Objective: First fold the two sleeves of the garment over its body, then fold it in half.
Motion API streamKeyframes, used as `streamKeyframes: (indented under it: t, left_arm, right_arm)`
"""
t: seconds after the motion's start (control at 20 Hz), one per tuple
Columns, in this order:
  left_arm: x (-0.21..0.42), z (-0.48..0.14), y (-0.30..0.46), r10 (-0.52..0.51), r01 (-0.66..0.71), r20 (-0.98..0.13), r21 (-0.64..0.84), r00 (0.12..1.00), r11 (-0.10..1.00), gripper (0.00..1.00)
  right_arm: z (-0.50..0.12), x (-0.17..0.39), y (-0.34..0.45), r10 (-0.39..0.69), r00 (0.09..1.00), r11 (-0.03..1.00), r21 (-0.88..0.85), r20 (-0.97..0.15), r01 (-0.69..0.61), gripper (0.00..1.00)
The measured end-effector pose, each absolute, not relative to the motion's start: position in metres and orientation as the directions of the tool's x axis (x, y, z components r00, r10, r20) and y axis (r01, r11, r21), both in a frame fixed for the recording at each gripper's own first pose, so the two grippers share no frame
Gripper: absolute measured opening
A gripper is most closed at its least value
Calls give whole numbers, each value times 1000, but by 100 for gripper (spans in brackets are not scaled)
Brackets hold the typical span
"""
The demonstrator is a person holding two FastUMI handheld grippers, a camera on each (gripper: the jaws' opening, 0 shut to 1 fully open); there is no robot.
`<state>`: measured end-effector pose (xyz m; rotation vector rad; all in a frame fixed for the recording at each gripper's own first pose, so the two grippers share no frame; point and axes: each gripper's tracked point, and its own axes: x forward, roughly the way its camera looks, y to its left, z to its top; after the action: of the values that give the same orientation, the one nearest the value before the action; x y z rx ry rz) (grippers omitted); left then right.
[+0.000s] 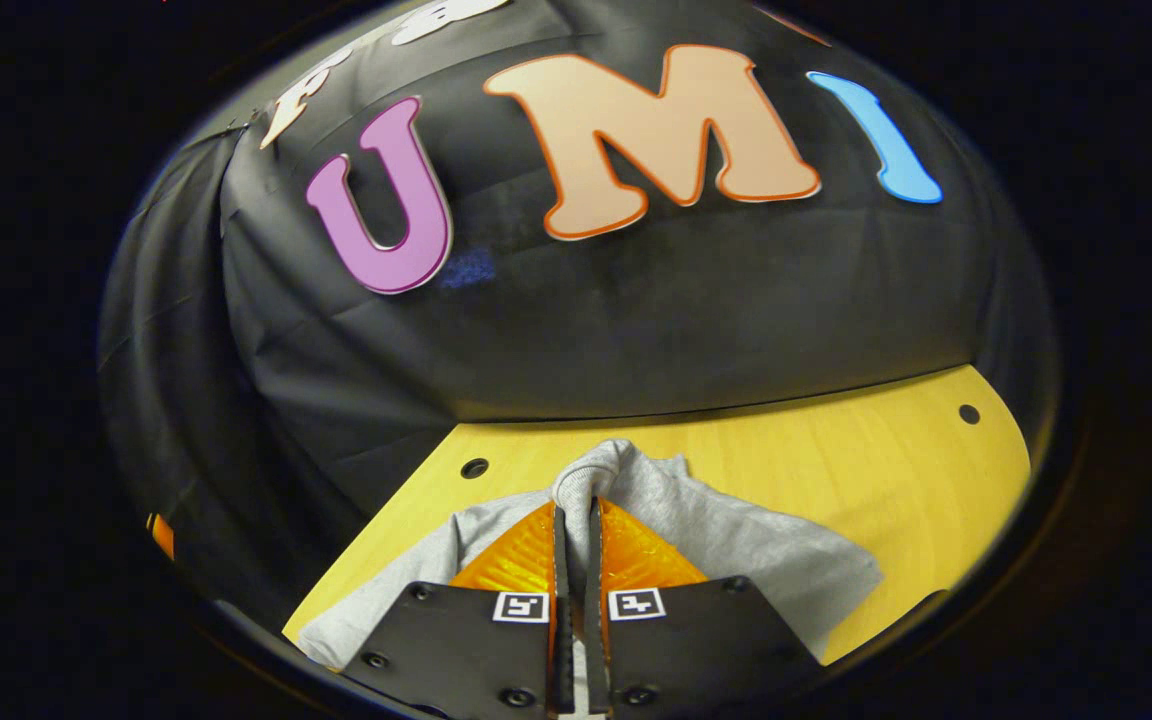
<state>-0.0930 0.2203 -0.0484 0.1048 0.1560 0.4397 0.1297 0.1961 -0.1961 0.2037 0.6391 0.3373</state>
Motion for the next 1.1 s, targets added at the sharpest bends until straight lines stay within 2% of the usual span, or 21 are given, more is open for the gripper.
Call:
streamKeyframes:
  t: [0.3,0.35,0.4,0.5,0.55,0.6,0.65,0.75,0.8,0.9,1.0,1.05,1.1]
  left_arm:
    - [-120,-60,259,485,-462,-163,159,859,872,100]
    - [-125,-61,266,495,-470,-165,168,853,867,97]
    - [-129,-61,273,501,-476,-167,172,849,863,100]
    - [-137,-63,286,516,-489,-174,180,838,854,97]
    - [-140,-64,290,522,-494,-182,181,833,850,100]
    - [-143,-69,295,527,-498,-188,181,829,848,96]
    - [-147,-71,297,529,-500,-197,179,825,847,100]
    - [-153,-78,301,532,-503,-212,178,820,846,100]
    - [-155,-81,304,532,-503,-218,176,818,846,95]
    - [-156,-89,305,527,-500,-233,166,817,850,95]
    - [-155,-97,304,517,-494,-252,153,818,856,95]
    - [-154,-103,303,510,-489,-263,147,819,860,95]
    - [-153,-109,301,498,-479,-276,138,822,867,95]
  right_arm:
    - [-235,130,275,420,692,907,269,-587,-323,7]
    - [-245,128,287,424,679,905,258,-600,-338,7]
    - [-256,124,298,427,664,903,245,-613,-354,7]
    - [-276,116,317,431,633,896,224,-644,-382,7]
    - [-287,111,323,430,614,894,219,-661,-391,7]
    - [-298,106,332,428,596,893,214,-679,-397,7]
    - [-308,104,337,424,583,892,209,-693,-401,7]
    - [-322,97,345,416,563,891,196,-714,-410,7]
    - [-325,92,348,415,556,889,192,-720,-415,12]
    - [-327,86,355,435,534,878,210,-725,-429,14]
    - [-324,83,356,443,533,872,207,-721,-444,27]
    - [-321,81,355,453,535,867,211,-713,-451,34]
    - [-316,80,353,455,546,866,207,-704,-455,56]
